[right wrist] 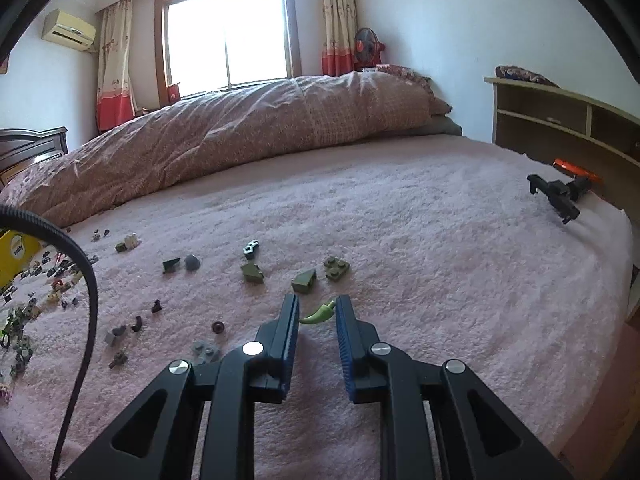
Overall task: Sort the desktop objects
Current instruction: 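Carry the grey round piece in the left gripper toward the yellow box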
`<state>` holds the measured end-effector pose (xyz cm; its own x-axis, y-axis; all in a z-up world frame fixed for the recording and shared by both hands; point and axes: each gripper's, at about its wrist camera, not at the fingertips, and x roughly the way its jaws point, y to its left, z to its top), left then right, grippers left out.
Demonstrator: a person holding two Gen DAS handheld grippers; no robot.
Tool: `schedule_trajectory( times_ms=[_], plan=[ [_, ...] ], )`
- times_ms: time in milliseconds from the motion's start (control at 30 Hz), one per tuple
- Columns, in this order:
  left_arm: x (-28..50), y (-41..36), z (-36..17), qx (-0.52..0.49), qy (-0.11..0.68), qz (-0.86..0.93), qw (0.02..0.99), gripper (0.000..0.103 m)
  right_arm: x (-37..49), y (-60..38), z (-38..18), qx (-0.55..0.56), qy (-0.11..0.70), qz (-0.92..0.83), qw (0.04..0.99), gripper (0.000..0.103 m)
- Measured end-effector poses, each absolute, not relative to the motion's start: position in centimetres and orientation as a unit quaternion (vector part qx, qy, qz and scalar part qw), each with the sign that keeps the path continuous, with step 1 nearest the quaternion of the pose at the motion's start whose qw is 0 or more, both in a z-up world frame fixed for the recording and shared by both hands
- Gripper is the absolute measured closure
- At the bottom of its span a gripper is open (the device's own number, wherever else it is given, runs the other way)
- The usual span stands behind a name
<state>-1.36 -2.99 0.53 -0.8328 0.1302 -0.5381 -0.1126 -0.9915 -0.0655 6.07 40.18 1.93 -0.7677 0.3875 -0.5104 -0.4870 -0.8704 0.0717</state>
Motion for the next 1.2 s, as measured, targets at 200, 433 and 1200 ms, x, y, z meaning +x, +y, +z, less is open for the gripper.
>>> schedule_trajectory(
  times_ms=[200, 433, 1200],
  plan=[
    [0.3, -3.1, 3.0, -0.249, -0.01, 0.967, 0.059, 0.089, 6.3, 37.8, 3.6, -0.238, 0.105, 0.946, 0.192, 0.084],
    [2.9, -4.0, 6.0, -0.231, -0.016, 0.972, 0.048, 0.089, 7.1, 32.0, 4.6, -0.236, 0.091, 0.959, 0.126, 0.084],
    [6.5, -12.6, 11.2, -0.197, -0.06, 0.977, -0.052, 0.089, 6.2, 18.3, 9.5, -0.213, 0.045, 0.974, -0.063, 0.084]
  ],
)
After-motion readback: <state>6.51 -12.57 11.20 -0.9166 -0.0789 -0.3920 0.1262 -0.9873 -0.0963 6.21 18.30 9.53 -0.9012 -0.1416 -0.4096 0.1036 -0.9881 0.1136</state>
